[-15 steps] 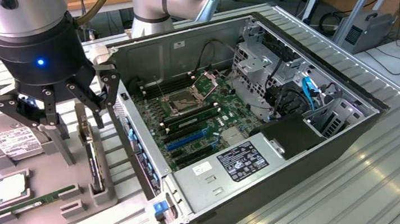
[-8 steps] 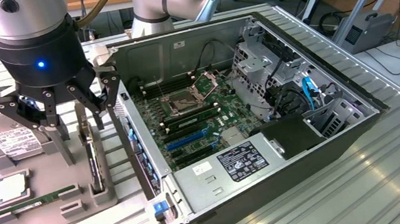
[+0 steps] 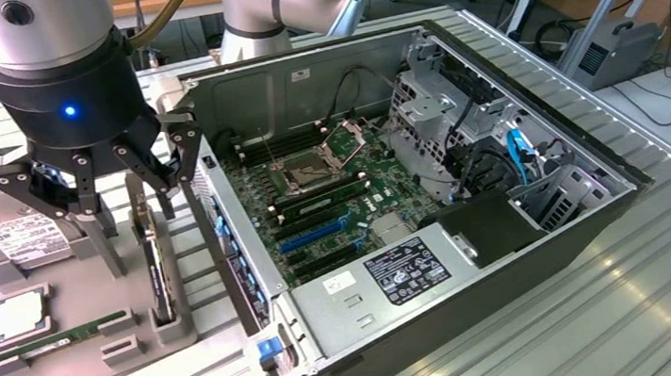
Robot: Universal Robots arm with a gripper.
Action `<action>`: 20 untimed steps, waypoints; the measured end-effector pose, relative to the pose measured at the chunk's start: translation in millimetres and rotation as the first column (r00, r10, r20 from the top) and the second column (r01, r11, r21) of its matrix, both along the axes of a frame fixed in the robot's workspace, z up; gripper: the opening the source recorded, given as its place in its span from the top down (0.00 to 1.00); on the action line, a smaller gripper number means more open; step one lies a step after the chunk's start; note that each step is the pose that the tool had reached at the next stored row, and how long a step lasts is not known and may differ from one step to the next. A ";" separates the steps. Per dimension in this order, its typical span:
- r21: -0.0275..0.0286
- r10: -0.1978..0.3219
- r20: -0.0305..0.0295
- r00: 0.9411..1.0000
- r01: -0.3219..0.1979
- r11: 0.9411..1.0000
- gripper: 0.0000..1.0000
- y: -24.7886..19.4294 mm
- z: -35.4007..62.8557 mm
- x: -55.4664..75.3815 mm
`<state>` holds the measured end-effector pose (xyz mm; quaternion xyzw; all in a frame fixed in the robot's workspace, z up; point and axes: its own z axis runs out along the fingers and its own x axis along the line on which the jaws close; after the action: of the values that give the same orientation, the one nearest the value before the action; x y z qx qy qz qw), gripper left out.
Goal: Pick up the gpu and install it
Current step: 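Pick up the gpu and move the gpu toward the slot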
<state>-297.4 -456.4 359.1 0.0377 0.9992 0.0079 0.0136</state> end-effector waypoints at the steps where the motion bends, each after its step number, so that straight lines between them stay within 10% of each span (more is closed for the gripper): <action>1: 0.000 0.000 0.000 1.000 0.000 1.000 0.46 0.0 -0.3 0.0; 20: -0.001 0.000 0.000 1.000 0.000 1.000 0.46 0.0 -8.3 -1.4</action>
<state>-298.8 -456.4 350.8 0.0377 0.9992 0.0076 0.0136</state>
